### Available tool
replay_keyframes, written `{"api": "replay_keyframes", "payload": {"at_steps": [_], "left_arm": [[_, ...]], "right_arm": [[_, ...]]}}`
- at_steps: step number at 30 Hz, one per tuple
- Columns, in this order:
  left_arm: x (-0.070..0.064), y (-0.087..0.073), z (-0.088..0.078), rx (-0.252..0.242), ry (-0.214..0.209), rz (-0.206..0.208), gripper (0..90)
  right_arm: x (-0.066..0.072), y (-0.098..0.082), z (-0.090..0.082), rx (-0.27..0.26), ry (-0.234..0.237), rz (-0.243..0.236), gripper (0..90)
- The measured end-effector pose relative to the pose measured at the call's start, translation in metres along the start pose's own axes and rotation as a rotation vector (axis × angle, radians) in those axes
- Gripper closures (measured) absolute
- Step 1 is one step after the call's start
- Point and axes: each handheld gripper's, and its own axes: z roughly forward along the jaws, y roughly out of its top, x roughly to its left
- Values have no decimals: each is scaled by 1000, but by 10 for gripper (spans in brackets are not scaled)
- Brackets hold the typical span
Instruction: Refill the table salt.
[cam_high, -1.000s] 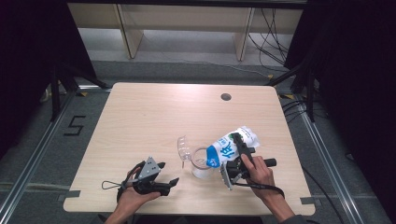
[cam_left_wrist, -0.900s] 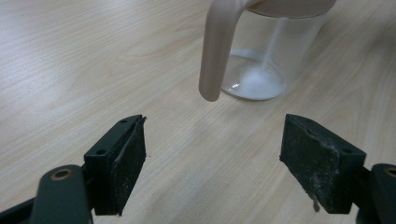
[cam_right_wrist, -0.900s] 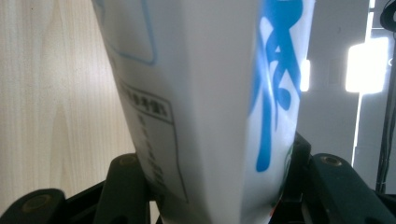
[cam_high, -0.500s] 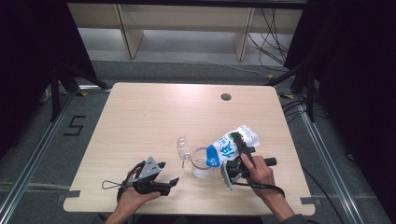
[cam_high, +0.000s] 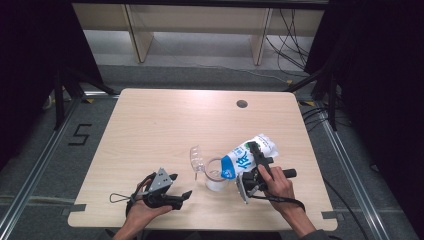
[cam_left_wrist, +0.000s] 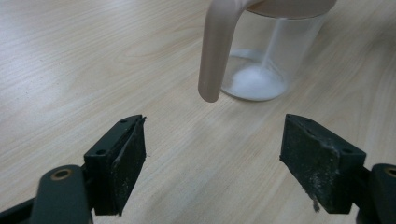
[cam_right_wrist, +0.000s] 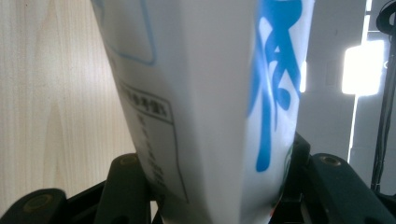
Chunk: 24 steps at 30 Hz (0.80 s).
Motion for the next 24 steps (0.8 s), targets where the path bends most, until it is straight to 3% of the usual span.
{"api": "replay_keyframes", "payload": {"at_steps": [1, 11, 13, 14, 17, 20, 24], "left_arm": [[0, 0, 0, 0, 0, 0, 218], [0, 0, 0, -6, 0, -6, 218], [0, 0, 0, 0, 2, 0, 218], [-1, 0, 0, 0, 5, -17, 218], [0, 0, 0, -1, 0, -1, 218], [0, 0, 1, -16, 1, -9, 218], [0, 0, -1, -1, 8, -8, 218]], "right_arm": [[1, 0, 0, 7, 3, 20, 521], [0, 0, 0, 2, 0, 8, 524], [1, 0, 0, -1, -1, 27, 524], [1, 0, 0, -1, -2, 26, 524], [0, 1, -1, 4, -2, 18, 525], [0, 1, -1, 7, -1, 18, 526], [1, 1, -1, 12, -1, 37, 526]]}}
